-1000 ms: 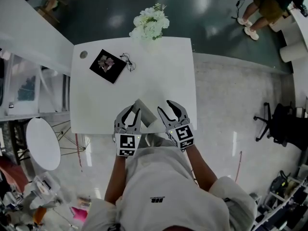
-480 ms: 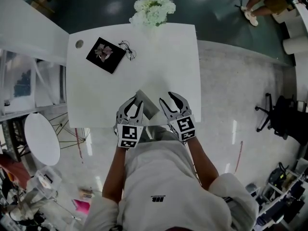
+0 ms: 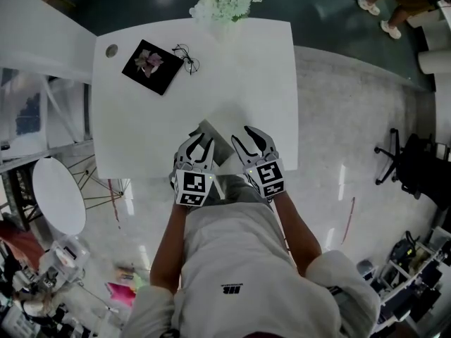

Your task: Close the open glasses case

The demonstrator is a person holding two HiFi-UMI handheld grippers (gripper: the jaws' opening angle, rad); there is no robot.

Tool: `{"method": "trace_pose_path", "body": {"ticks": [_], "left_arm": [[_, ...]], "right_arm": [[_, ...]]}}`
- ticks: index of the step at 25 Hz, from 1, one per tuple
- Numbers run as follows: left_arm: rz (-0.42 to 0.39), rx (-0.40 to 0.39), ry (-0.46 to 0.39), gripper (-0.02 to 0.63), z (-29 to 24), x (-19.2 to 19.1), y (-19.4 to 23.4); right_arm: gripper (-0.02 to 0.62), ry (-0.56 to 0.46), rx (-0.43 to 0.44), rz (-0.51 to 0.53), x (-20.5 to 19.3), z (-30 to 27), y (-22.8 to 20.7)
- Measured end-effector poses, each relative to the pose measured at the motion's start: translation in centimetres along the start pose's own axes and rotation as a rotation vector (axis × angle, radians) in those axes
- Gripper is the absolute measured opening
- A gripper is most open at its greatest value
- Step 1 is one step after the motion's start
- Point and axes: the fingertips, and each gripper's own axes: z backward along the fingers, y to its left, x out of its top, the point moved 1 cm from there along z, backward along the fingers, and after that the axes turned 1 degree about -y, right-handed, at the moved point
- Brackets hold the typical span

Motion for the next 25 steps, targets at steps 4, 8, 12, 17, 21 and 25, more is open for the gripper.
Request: {"method": "trace_pose_path", "body": {"ticks": [4, 8, 12, 17, 21, 25], "left_arm": [[0.021, -0.005, 0.04, 0.112, -0.7, -1.3, -0.2], [0.039, -0.005, 0.055, 0.112, -1.3, -1.9, -0.4], [0.052, -0.01, 0.071, 0.112, -2.0, -2.5, -0.7], [0.056, -0.017, 0.101, 0.112, -3.0, -3.4, -1.1], [0.066, -0.019, 0.118, 0.112, -3.6, -4.0, -1.4], [0.07, -0.024, 0.129, 0.112, -3.9, -4.4, -1.7]], "right_arm": [[0.172, 0.008, 0.001, -0.001, -0.6, -0.7, -0.1], [0.164, 0.024, 0.009, 0.006, -1.4, -1.3, -0.2], [0.163, 0.029, 0.018, -0.001, -1.9, -2.0, -0.2], [0.163, 0.052, 0.026, -0.002, -2.6, -2.6, -0.4], [0.163, 0.068, 0.035, -0.007, -3.1, -3.0, -0.5], [0.163, 0.081, 0.041, -0.005, -3.6, -3.3, -0.5]]}}
